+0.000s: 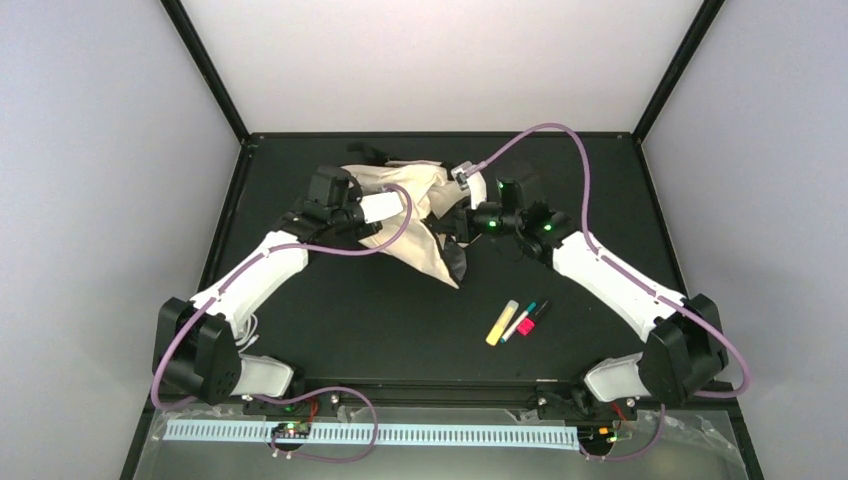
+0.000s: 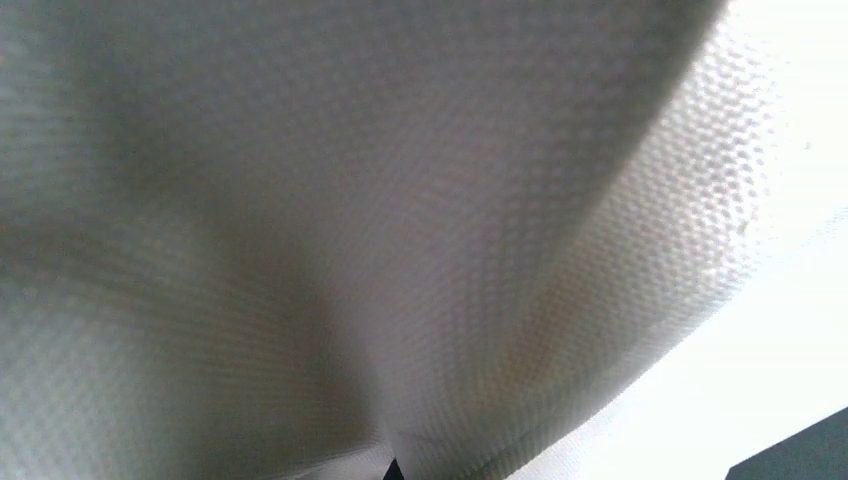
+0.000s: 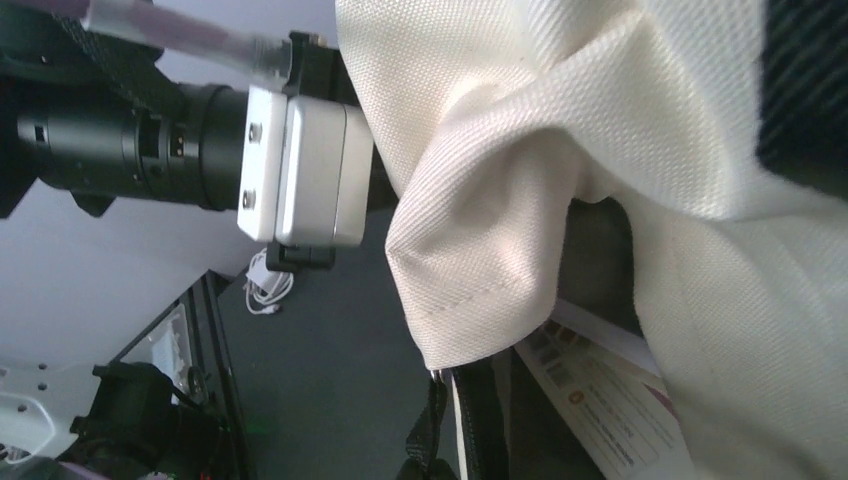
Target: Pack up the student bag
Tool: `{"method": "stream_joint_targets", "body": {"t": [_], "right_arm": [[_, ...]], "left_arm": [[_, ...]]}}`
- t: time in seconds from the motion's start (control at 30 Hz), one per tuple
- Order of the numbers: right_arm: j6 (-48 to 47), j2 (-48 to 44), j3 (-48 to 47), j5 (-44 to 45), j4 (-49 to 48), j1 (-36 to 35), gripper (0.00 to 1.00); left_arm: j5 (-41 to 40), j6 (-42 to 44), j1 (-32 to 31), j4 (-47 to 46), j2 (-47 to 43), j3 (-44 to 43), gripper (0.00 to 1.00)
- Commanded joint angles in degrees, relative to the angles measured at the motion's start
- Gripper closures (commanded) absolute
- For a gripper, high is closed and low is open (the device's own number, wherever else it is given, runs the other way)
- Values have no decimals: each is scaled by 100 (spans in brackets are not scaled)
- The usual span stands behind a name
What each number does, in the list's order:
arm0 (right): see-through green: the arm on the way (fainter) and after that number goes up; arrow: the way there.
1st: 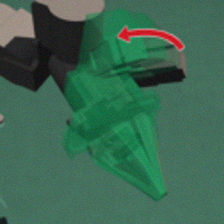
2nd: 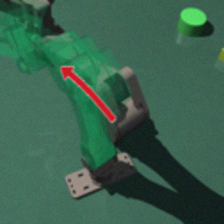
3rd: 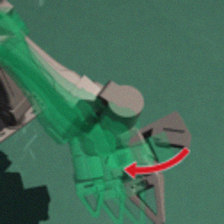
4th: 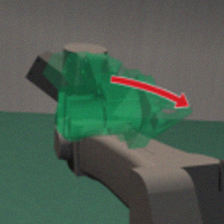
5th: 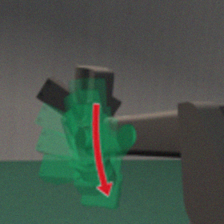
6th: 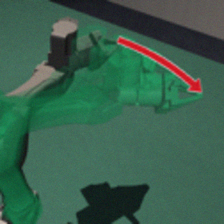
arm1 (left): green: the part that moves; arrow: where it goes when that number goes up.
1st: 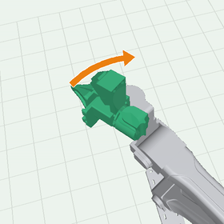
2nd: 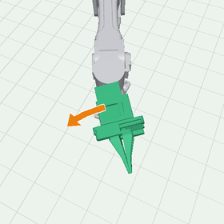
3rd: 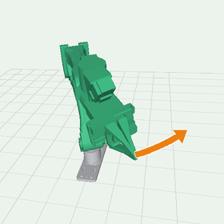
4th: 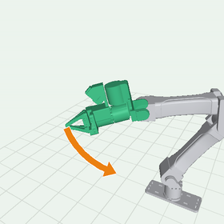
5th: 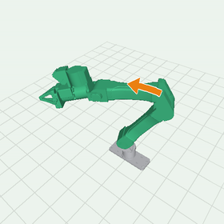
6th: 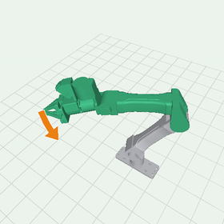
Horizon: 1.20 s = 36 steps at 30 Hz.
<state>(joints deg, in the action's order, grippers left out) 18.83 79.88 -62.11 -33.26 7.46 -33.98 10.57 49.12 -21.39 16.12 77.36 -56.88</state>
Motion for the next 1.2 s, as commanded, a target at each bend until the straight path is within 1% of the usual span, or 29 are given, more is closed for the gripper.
{"method": "stream_joint_targets", "body": {"t": [0.0, 0.13, 0.17, 0.2, 0.23, 0.27, 0.33, 0.37, 0.4, 0.43, 0.5, 0.57, 0.7, 0.83, 0.93, 1.0, 1.03, 1.07, 1.17], "right_arm": [[-540, -332, -270, 133, 888, 160, 99], [-555, -497, -269, 127, 955, 386, 99], [-568, -517, -267, 156, 938, 391, 99], [-564, -492, -267, 114, 896, 392, 99], [-538, -441, -267, 14, 866, 384, 99], [-492, -378, -267, -84, 780, 379, 99], [-398, -252, -282, -230, 636, 372, 99], [-341, -211, -303, -268, 535, 374, 99], [-289, -191, -335, -295, 430, 369, 99], [-252, -177, -386, -315, 359, 361, 99], [-172, -119, -553, -389, 223, 352, 99], [-34, -35, -748, -503, 83, 344, 99], [79, 147, -1242, -586, 15, 348, 99], [-72, 286, -1778, -573, 250, 348, 99], [-186, 367, -1896, -514, 415, 346, 99], [-207, 390, -1869, -451, 445, 356, 99], [-217, 396, -1859, -423, 448, 357, 99], [-244, 393, -1858, -377, 464, 363, 99], [-331, 344, -1858, -182, 561, 458, 99]], "left_arm": [[-380, 151, 178, 34, -104, -402, 98], [-356, 126, 197, 431, -137, -684, 98], [-223, 136, 180, 671, -130, -806, 98], [-11, 233, 132, 1156, -113, -969, 98], [255, 325, 44, 1622, -104, -1139, 93], [502, 423, -102, 2073, -106, -1341, 76], [736, 426, -486, 2904, -88, -1764, 27], [747, 358, -689, 3197, -66, -1990, 12], [720, 274, -843, 3434, -43, -2195, 3], [669, 192, -971, 3581, -22, -2394, 1], [512, 99, -1128, 3708, 49, -2663, 1], [218, 97, -1212, 3504, 115, -2633, 1], [-382, 265, -1274, 2742, 330, -2302, 1], [-908, 544, -1264, 1955, 550, -2154, 1], [-1001, 683, -1237, 1454, 659, -1999, 1], [-905, 598, -1162, 1205, 682, -1911, 2], [-817, 487, -1111, 1187, 696, -1947, 10], [-688, 347, -1049, 1235, 696, -2013, 23], [-129, -47, -862, 1574, 545, -2258, 84]]}}
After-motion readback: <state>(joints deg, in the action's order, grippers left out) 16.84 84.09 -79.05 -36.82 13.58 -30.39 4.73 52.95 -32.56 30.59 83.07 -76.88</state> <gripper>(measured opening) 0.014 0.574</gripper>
